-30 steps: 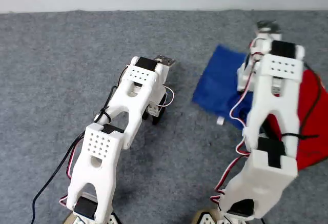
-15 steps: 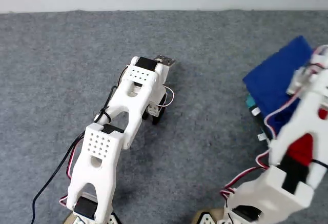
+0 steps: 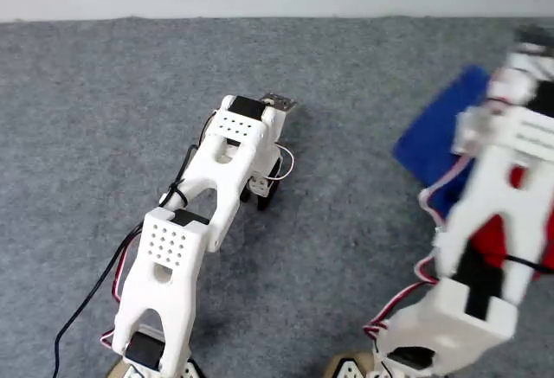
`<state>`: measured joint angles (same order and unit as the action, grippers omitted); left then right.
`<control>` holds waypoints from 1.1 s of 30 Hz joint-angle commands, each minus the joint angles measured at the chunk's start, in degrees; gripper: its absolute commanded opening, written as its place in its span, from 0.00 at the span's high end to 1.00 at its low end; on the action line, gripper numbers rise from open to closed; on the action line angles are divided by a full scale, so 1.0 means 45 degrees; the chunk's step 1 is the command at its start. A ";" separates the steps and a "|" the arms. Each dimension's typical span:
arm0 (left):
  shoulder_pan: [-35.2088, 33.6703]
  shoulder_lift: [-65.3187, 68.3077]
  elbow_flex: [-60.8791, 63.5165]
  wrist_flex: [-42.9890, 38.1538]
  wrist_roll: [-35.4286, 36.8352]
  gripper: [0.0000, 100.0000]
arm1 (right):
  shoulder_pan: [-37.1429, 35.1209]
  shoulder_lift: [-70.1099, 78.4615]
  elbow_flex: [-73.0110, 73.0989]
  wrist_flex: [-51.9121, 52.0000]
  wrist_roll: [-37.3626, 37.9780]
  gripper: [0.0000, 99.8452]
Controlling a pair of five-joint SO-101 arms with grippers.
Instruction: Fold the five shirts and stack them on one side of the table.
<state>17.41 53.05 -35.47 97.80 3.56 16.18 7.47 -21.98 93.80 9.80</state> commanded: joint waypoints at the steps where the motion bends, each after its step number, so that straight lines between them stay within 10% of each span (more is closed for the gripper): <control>1: -0.0527 0.0391 0.0127 -0.0254 0.0117 0.90 | -0.2002 -0.0869 -0.0899 0.0049 0.0098 0.99; 14: -0.0527 0.0391 0.0127 -0.0254 0.0117 0.90 | 0.0557 -0.2335 -0.3458 0.2002 0.0234 0.99; 33: -0.0527 0.0391 0.0147 -0.0254 0.0117 0.90 | 0.2276 -0.6222 0.1504 0.1612 0.0762 0.99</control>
<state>17.41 53.05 -35.47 97.80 3.56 23.56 -17.49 -17.05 100.48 12.88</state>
